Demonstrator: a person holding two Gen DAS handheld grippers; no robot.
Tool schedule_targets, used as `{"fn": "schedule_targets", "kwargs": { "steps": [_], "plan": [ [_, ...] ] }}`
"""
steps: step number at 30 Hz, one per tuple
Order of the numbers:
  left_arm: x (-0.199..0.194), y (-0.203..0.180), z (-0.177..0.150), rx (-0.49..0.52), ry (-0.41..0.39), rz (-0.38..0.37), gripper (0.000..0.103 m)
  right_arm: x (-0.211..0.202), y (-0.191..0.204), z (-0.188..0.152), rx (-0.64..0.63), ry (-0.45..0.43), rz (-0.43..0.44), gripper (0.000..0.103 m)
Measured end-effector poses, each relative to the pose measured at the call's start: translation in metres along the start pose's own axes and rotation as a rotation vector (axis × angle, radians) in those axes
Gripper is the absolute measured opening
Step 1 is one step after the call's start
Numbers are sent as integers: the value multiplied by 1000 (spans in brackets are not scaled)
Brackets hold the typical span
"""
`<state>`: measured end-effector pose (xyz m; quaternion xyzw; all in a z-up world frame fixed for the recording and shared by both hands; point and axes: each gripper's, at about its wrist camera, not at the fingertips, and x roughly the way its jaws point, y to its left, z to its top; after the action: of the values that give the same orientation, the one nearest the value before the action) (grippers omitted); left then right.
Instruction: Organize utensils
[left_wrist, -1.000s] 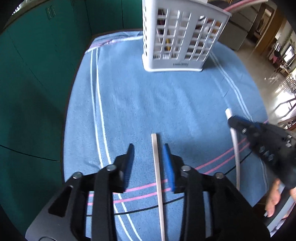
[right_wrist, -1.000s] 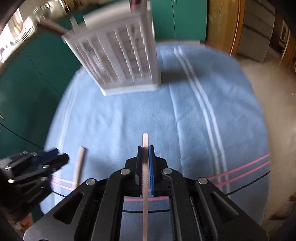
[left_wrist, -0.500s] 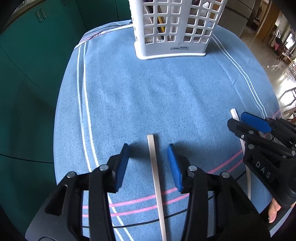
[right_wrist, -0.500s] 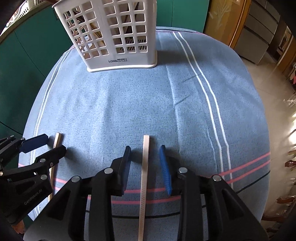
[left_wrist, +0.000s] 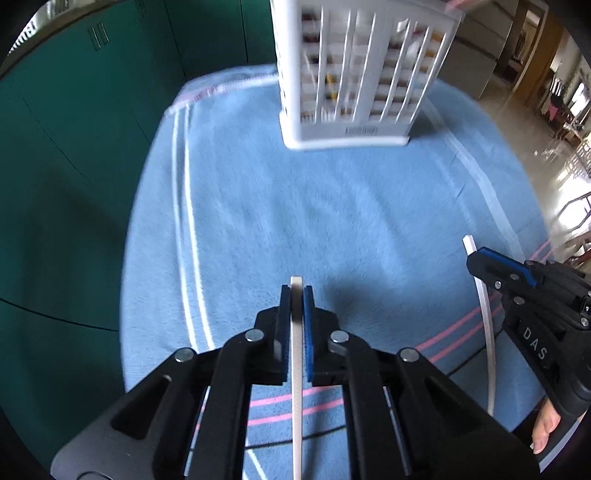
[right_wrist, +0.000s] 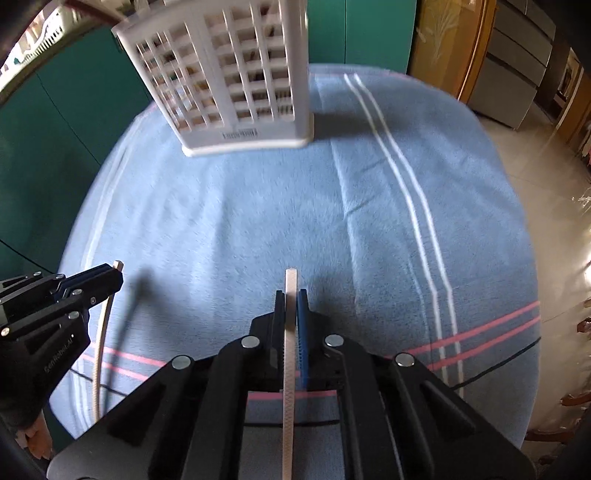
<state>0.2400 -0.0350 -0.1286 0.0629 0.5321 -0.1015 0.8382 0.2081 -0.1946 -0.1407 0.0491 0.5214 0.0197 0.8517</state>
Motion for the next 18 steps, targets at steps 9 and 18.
{"fn": "schedule_targets", "kwargs": {
  "steps": [9,18],
  "plan": [
    [-117,14,10,-31,-278,-43,6,-129,0,9,5,-288,78,7],
    [-197,20,19,-37,-506,-64,6,-199,3,9,-19,-460,95,7]
  ]
}}
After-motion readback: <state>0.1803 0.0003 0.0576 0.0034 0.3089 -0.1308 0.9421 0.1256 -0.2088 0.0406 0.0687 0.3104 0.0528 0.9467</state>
